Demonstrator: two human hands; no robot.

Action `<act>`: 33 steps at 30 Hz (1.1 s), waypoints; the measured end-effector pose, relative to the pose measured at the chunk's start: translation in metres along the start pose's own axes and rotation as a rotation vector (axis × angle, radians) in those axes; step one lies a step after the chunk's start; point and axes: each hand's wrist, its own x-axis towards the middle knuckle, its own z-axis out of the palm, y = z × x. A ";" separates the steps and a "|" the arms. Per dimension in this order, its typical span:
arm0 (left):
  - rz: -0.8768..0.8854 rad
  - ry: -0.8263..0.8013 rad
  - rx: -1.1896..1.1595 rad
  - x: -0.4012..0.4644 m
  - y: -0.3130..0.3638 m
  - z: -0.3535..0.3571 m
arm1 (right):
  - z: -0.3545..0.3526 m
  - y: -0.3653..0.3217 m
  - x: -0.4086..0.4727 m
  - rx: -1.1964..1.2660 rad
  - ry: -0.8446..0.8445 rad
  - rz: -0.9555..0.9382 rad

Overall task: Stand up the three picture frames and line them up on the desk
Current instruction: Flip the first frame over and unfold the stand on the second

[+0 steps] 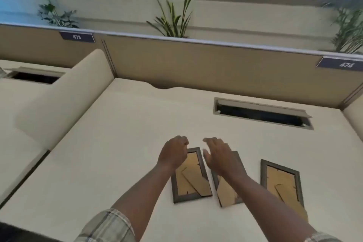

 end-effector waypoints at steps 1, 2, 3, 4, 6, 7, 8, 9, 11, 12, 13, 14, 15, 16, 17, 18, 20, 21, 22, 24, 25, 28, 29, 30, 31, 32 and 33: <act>-0.036 -0.035 -0.017 -0.003 -0.008 0.006 | 0.014 -0.004 -0.001 0.015 -0.083 0.011; -0.035 -0.030 -0.048 -0.005 -0.014 0.010 | 0.023 -0.007 -0.001 0.044 -0.133 0.005; -0.041 -0.054 -0.052 -0.009 -0.017 0.015 | 0.031 -0.009 -0.005 0.057 -0.198 0.011; -0.061 -0.082 -0.057 -0.011 -0.025 0.019 | 0.042 -0.013 -0.005 0.068 -0.290 0.033; -0.086 -0.097 -0.099 -0.013 -0.034 0.026 | 0.055 -0.015 -0.006 0.055 -0.405 0.050; -0.108 -0.104 -0.120 -0.013 -0.041 0.030 | 0.062 -0.018 -0.005 0.040 -0.458 0.067; -0.124 -0.106 -0.141 -0.014 -0.045 0.032 | 0.066 -0.020 -0.005 0.024 -0.500 0.090; -0.145 -0.114 -0.156 -0.017 -0.051 0.035 | 0.071 -0.022 -0.007 0.018 -0.528 0.113; -0.170 -0.088 -0.191 -0.020 -0.062 0.041 | 0.080 -0.027 -0.010 0.011 -0.545 0.156; -0.178 -0.061 -0.200 -0.022 -0.066 0.043 | 0.082 -0.029 -0.010 0.014 -0.542 0.175; -0.187 -0.035 -0.207 -0.024 -0.069 0.044 | 0.084 -0.030 -0.011 0.029 -0.535 0.199; -0.200 -0.007 -0.220 -0.025 -0.073 0.044 | 0.086 -0.032 -0.011 0.056 -0.529 0.231; -0.223 0.017 -0.240 -0.026 -0.075 0.044 | 0.087 -0.033 -0.011 0.093 -0.523 0.265; -0.254 0.040 -0.267 -0.027 -0.077 0.043 | 0.088 -0.034 -0.011 0.129 -0.515 0.294; -0.290 0.057 -0.296 -0.028 -0.079 0.042 | 0.088 -0.034 -0.010 0.156 -0.511 0.320; -0.324 0.076 -0.325 -0.028 -0.081 0.041 | 0.087 -0.034 -0.009 0.177 -0.509 0.339; -0.393 0.126 -0.377 -0.028 -0.087 0.040 | 0.082 -0.032 -0.006 0.194 -0.522 0.344; -0.434 0.152 -0.405 -0.028 -0.090 0.039 | 0.078 -0.031 -0.004 0.199 -0.531 0.341; -0.474 0.172 -0.433 -0.028 -0.094 0.038 | 0.074 -0.030 -0.002 0.207 -0.534 0.340; -0.542 0.189 -0.487 -0.027 -0.099 0.038 | 0.063 -0.026 0.002 0.245 -0.534 0.334; -0.574 0.181 -0.519 -0.025 -0.100 0.038 | 0.058 -0.025 0.004 0.277 -0.528 0.330; -0.620 0.087 -0.695 -0.017 -0.090 0.037 | 0.038 -0.025 0.008 0.406 -0.485 0.336; -0.612 0.023 -0.749 -0.015 -0.085 0.038 | 0.034 -0.027 0.010 0.451 -0.468 0.339; -0.600 -0.057 -0.794 -0.012 -0.077 0.038 | 0.030 -0.028 0.011 0.490 -0.447 0.338; -0.602 -0.146 -0.852 -0.010 -0.069 0.038 | 0.027 -0.029 0.011 0.521 -0.426 0.333; -0.627 -0.233 -0.948 -0.009 -0.062 0.037 | 0.025 -0.030 0.012 0.552 -0.408 0.329; -0.670 -0.310 -1.087 -0.010 -0.057 0.037 | 0.025 -0.032 0.013 0.586 -0.391 0.329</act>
